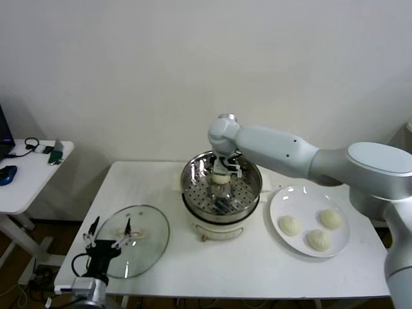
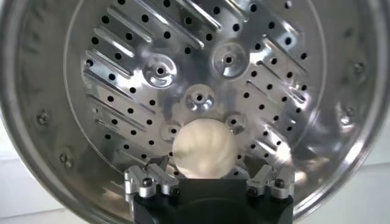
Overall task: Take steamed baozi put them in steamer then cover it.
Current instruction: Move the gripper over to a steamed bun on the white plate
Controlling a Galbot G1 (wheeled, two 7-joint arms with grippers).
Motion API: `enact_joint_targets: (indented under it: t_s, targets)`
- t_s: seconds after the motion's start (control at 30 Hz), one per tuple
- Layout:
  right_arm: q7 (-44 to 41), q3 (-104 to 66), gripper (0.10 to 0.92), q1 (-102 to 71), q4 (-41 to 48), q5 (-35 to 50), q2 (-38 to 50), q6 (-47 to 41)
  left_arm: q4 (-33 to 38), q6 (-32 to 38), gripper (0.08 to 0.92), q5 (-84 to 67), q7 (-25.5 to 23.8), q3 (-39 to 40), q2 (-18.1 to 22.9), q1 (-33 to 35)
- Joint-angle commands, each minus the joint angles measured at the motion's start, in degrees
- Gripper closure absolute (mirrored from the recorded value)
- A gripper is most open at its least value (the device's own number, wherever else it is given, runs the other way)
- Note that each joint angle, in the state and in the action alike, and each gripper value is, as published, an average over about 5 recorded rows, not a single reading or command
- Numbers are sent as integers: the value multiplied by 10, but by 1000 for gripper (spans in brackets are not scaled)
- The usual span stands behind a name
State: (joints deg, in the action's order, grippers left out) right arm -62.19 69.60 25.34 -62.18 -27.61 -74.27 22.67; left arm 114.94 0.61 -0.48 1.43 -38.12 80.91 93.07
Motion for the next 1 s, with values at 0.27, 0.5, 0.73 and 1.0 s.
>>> enact_joint_targets:
  t_s: [0.27,0.5,0.73,1.0]
  targets:
    - [-9,90,202,179,-117,331,180,-151,9,-3,177,-2,0,2,-4,0]
    - [13,224,203,277,-158,551,289,-288,14,-8,177,-8,0,8,-6,-2]
    - [30,310,203,271,-196,566,396,-347,20,-8,177,-9,0,9,-7,3]
    - [47,237,203,118,-218,491,469,-374,18,-8,177,-10,1,8,-10,5]
